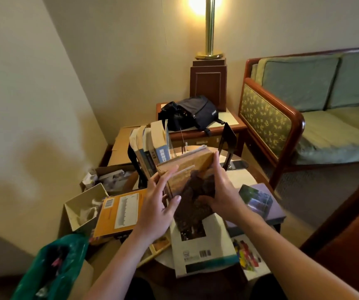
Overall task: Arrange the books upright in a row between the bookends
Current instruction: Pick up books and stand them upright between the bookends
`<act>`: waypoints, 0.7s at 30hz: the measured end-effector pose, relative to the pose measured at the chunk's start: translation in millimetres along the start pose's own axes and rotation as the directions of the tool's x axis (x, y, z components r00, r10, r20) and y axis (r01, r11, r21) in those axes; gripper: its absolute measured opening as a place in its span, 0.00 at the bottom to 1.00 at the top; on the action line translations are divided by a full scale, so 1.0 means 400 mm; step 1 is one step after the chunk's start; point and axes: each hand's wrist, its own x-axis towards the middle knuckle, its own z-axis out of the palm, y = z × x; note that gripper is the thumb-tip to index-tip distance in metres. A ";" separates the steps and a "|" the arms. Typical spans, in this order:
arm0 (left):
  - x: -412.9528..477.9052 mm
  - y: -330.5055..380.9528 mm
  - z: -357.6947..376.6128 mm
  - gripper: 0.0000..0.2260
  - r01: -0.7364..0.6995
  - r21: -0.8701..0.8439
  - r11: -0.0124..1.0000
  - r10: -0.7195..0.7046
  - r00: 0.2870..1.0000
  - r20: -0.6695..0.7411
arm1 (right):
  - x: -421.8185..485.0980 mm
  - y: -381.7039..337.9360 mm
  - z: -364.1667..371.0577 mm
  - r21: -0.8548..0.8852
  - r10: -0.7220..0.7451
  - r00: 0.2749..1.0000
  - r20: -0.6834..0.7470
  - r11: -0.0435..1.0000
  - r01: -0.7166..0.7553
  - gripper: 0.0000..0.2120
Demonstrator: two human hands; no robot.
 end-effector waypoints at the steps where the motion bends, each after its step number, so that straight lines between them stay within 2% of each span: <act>1: -0.010 -0.002 0.002 0.35 0.007 0.001 1.000 -0.007 1.000 0.002 | -0.002 -0.001 0.005 -0.010 0.004 1.000 -0.001 1.000 -0.004 0.65; 3: -0.020 0.009 0.011 0.36 0.034 -0.042 0.999 -0.034 0.999 -0.006 | -0.009 -0.007 0.009 -0.023 0.011 1.000 -0.011 1.000 -0.011 0.63; 6: -0.018 0.029 0.019 0.32 0.109 -0.176 0.978 -0.119 0.992 -0.044 | -0.031 -0.023 0.013 -0.043 0.009 1.000 -0.028 0.999 -0.010 0.58; 9: -0.010 0.021 0.020 0.27 0.153 -0.351 0.924 -0.177 0.984 -0.036 | -0.047 -0.041 0.022 -0.105 -0.020 0.991 -0.129 0.994 0.007 0.54; 12: -0.004 0.033 0.015 0.18 0.171 -0.407 0.897 -0.204 0.978 -0.038 | -0.061 -0.069 0.026 -0.117 0.080 0.977 -0.197 0.988 -0.104 0.50; 14: -0.005 0.055 0.012 0.15 0.179 -0.422 0.889 -0.219 0.975 -0.047 | -0.071 -0.089 0.040 -0.056 0.151 0.962 -0.227 0.984 -0.167 0.46; 18: -0.009 0.067 0.004 0.13 0.257 -0.445 0.858 -0.303 0.952 -0.034 | -0.070 -0.140 0.051 0.258 0.264 0.947 -0.183 0.942 -0.213 0.38; 21: -0.023 0.065 0.003 0.16 0.316 -0.503 0.804 -0.374 0.927 -0.015 | -0.059 -0.177 0.035 0.318 0.296 0.949 -0.110 0.915 -0.249 0.35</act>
